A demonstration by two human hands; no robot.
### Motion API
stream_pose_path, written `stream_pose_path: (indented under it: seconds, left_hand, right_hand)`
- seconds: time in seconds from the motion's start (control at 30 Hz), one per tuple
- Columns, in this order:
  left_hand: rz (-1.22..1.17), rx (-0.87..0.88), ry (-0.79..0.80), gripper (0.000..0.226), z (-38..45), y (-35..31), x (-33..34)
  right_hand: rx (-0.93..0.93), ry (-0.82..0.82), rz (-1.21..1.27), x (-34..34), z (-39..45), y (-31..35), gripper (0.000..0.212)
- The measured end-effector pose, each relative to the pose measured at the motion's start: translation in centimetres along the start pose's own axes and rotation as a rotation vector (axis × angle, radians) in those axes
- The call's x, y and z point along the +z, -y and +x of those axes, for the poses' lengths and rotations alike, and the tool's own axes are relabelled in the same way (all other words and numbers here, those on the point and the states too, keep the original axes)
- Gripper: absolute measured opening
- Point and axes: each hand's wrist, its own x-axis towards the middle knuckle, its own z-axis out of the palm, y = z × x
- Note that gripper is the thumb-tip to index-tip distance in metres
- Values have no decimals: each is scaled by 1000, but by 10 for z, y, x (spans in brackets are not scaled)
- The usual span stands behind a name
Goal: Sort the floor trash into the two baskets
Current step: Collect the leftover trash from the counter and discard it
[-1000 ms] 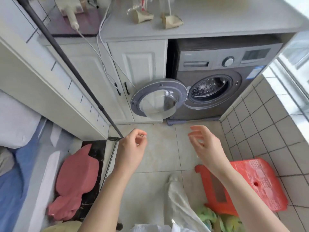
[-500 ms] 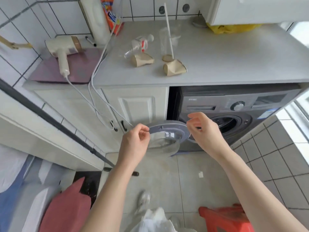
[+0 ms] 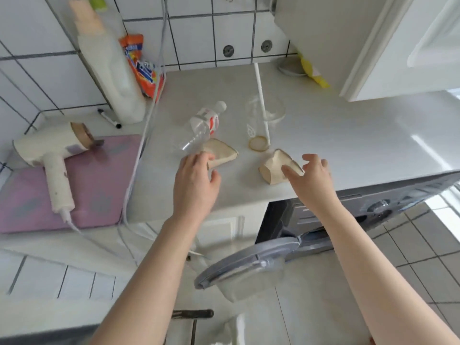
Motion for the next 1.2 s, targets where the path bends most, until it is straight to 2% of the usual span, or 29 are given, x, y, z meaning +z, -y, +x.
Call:
stream_pose_path:
  seconds: [0.1,0.2,0.4,0.67,0.93,1.2]
  left_hand:
    - [55,65,39,35,39,14,10]
    - [57,115,126,40,58,24,24]
    - [79,143,228,44,61,39,49]
    - [17,149,146,41,47,46,54]
    - [-112,83,102,41,23,34,49]
    - [-152,35,94,28,-3,8,36]
  right_hand:
    - [131,55,-121,17,23,16,80]
    - [204,85,-166,32,31,25,86]
    - [268,66,-99,41,34,31,83]
    - [235,20,178,43,21,29,71]
    - [225,-10,355,41,-7,20,94]
    - [240,-95,506,10,-63,-11,101]
